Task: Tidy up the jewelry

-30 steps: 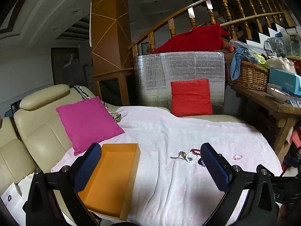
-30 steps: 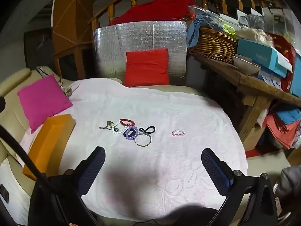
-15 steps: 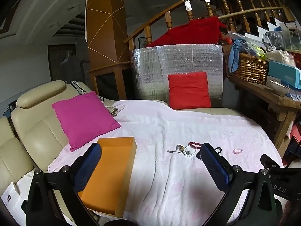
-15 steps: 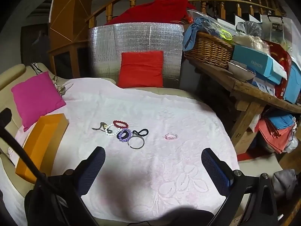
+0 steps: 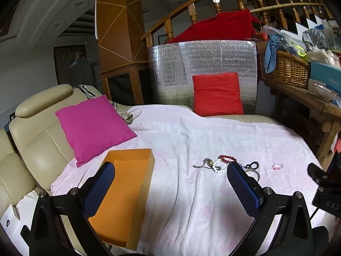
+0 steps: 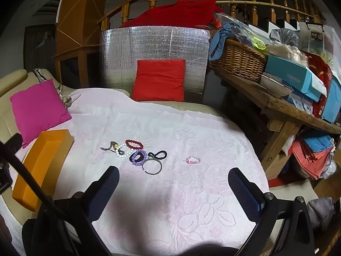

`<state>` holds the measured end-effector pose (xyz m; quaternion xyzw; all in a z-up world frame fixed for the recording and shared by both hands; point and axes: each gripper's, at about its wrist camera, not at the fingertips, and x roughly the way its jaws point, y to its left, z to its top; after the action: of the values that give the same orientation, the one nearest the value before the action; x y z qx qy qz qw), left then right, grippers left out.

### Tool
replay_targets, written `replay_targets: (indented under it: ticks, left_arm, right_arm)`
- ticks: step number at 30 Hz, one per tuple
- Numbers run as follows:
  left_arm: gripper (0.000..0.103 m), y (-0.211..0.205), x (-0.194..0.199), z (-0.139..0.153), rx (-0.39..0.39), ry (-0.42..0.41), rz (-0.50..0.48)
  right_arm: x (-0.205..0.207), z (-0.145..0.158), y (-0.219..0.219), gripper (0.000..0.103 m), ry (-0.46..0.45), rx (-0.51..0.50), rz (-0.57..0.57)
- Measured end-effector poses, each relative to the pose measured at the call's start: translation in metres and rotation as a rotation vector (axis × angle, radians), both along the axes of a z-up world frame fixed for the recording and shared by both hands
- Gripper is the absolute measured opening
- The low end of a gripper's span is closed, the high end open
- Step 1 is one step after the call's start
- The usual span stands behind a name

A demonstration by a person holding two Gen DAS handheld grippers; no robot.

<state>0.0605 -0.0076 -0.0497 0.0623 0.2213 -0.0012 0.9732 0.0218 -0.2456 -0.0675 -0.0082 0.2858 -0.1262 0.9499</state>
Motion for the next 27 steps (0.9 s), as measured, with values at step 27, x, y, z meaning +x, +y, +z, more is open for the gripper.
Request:
replay_targets:
  ticks: [27]
  left_arm:
    - [0.103,-0.054,0.204,-0.165,-0.09,0.41,-0.088]
  right_arm:
    - [0.167,-0.14,-0.143,0.1,0.148,0.593,0.15]
